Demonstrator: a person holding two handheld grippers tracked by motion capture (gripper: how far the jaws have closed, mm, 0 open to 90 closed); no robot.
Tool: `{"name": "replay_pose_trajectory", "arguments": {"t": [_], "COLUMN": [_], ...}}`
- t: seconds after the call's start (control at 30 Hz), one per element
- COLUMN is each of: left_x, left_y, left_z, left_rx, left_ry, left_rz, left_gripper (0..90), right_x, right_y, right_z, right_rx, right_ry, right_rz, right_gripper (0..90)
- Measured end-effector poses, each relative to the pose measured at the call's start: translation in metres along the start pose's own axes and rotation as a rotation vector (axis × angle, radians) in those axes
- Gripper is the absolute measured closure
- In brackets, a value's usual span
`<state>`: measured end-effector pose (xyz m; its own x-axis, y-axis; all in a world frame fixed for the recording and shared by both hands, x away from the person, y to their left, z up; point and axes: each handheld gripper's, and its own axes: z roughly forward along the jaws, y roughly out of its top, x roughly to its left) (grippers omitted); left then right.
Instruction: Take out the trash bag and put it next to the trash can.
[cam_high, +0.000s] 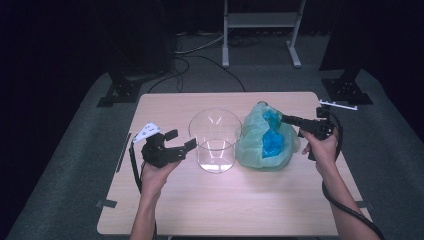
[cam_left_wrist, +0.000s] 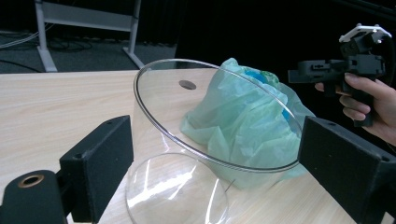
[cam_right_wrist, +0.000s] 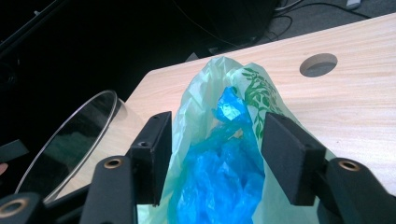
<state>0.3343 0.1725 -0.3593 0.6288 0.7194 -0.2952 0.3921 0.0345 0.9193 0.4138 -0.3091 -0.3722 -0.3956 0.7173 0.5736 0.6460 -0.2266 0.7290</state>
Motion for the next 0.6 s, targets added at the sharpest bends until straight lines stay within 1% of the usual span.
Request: {"name": "replay_pose_trajectory", "arguments": {"t": [0.17, 0.27, 0.37, 0.5, 0.6], "left_x": [0.000, 0.000, 0.001, 0.001, 0.002], "left_y": [0.000, 0.000, 0.000, -0.001, -0.002], "left_z": [-0.001, -0.001, 0.000, 0.001, 0.000], "left_rx": [-0.003, -0.003, 0.000, 0.002, 0.002], "left_ry": [0.001, 0.002, 0.001, 0.003, 0.005], "left_rz": [0.002, 0.002, 0.001, -0.001, -0.004], "left_gripper": [9.3, 9.3, 9.3, 9.3, 9.3], "right_x": [-0.002, -0.002, -0.004, -0.006, -0.008], "right_y": [-0.006, -0.010, -0.015, -0.021, -0.026], "right_z": [-0.008, -0.012, -0.015, -0.019, -0.022], "right_rx": [0.003, 0.014, 0.013, 0.012, 0.014], "right_ry": [0.020, 0.021, 0.025, 0.033, 0.034], "right_rz": [-0.018, -0.036, -0.047, -0.050, -0.061], "right_gripper": [41.7, 41.0, 40.2, 39.3, 38.7]}}
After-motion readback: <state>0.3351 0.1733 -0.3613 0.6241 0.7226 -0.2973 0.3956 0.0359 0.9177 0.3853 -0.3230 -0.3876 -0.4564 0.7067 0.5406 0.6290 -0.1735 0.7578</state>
